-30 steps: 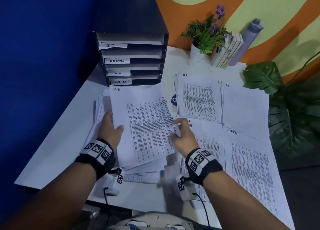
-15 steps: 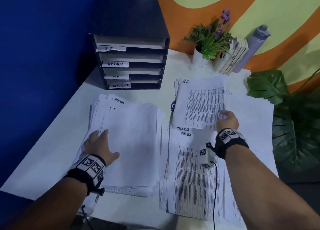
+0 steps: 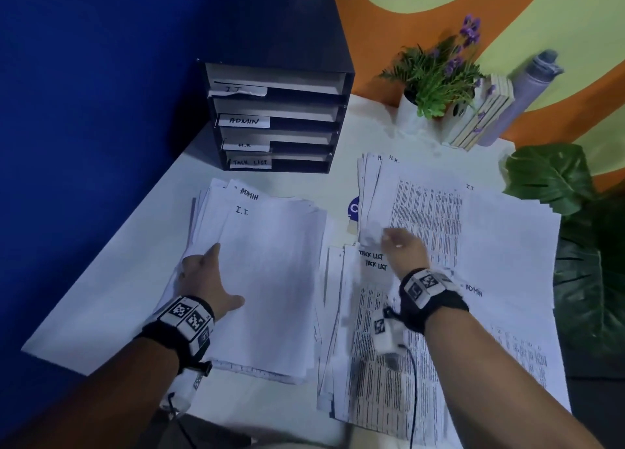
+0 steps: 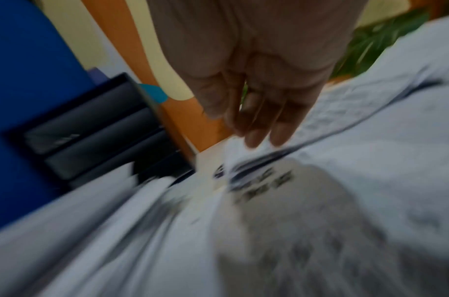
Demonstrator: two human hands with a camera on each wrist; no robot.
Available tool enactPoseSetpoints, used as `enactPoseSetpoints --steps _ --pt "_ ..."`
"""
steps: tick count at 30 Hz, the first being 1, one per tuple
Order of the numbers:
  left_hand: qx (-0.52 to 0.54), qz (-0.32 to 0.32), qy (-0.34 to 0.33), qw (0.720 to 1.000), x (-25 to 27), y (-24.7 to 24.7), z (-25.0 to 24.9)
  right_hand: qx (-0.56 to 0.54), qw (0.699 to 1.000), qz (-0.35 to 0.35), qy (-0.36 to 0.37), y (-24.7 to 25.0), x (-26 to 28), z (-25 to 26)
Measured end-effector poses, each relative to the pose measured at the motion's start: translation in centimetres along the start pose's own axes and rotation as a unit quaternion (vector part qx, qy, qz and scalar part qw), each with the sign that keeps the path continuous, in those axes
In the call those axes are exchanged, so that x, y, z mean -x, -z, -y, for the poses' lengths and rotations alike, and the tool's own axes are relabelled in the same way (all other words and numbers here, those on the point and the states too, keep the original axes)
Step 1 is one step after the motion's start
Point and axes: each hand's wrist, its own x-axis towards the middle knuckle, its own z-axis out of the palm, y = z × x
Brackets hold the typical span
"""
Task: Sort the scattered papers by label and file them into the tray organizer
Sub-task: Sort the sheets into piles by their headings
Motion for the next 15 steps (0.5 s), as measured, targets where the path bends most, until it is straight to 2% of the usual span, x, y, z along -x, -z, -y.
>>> enactPoseSetpoints --steps 2,3,5,9,13,15 --pt "0.016 -0.004 -0.014 1.000 0.4 -0.1 0.0 -0.081 0.989 0.111 -0.053 -2.6 3.4 1.2" --pt "0.020 -0.004 -0.020 1.000 0.7 -0.2 0.0 -0.092 0.981 0.155 -0.073 -3.8 4.9 1.5" --pt "0.017 -0.001 -0.034 0.999 1.3 -0.5 -0.1 -0.064 0.975 0.200 -0.072 -5.8 7.0 1.5" --pt "0.018 0.027 -0.082 0.996 2.9 -1.4 -0.6 -0.035 0.983 0.177 -0.043 -7.4 8.9 0.8" --pt "0.093 0.057 -0.119 0.987 3.4 -1.2 -0.5 -0.084 0.980 0.166 -0.073 -6.8 10.0 0.2" --pt "0.141 0.061 -0.119 0.981 3.6 -0.8 -0.7 -0.090 0.986 0.128 -0.048 -6.5 10.4 -0.3"
